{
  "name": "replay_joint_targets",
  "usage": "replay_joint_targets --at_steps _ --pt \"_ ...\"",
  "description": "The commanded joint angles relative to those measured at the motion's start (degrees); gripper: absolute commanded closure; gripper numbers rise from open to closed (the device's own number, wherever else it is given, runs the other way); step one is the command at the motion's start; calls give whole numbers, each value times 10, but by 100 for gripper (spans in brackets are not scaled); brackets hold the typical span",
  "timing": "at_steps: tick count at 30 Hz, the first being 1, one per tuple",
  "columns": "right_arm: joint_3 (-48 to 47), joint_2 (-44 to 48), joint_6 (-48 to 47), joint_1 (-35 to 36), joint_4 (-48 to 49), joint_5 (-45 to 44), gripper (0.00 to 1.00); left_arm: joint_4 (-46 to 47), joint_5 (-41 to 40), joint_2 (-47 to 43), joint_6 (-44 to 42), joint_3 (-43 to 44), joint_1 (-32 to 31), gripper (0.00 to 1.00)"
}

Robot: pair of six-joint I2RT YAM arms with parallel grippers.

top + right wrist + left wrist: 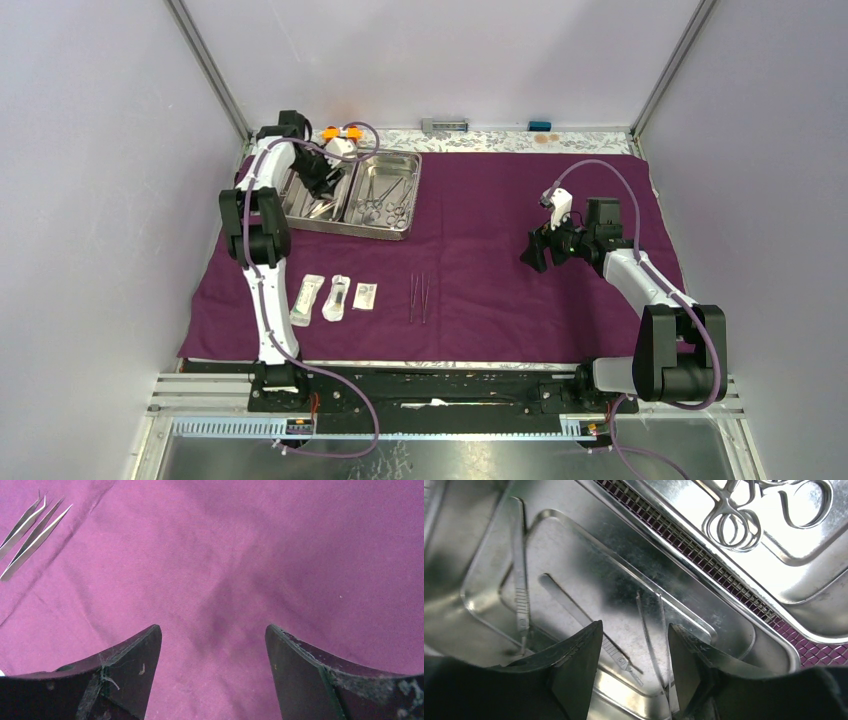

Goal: Open and lay out the surgical kit
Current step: Pick up the medical item from the container.

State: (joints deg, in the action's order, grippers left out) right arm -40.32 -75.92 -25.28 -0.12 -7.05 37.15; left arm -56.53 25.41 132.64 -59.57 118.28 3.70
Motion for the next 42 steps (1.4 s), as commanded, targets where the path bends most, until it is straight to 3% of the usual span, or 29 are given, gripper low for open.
replay_joint_targets --at_steps 1,10,14,29,42 --pt "-8 7 -7 -2 5 13 18 -27 5 15 -5 24 1 42" --pt "-7 3 -7 -2 6 12 18 -33 -13 37 -6 29 1 42" --pt "-8 3 -8 -2 5 11 17 -33 -22 46 -9 27 0 47" --pt "-8 8 -7 -1 6 13 17 -37 -2 42 13 49 0 100" --pt "-7 19 -5 -1 6 18 17 38 12 -38 95 37 0 100"
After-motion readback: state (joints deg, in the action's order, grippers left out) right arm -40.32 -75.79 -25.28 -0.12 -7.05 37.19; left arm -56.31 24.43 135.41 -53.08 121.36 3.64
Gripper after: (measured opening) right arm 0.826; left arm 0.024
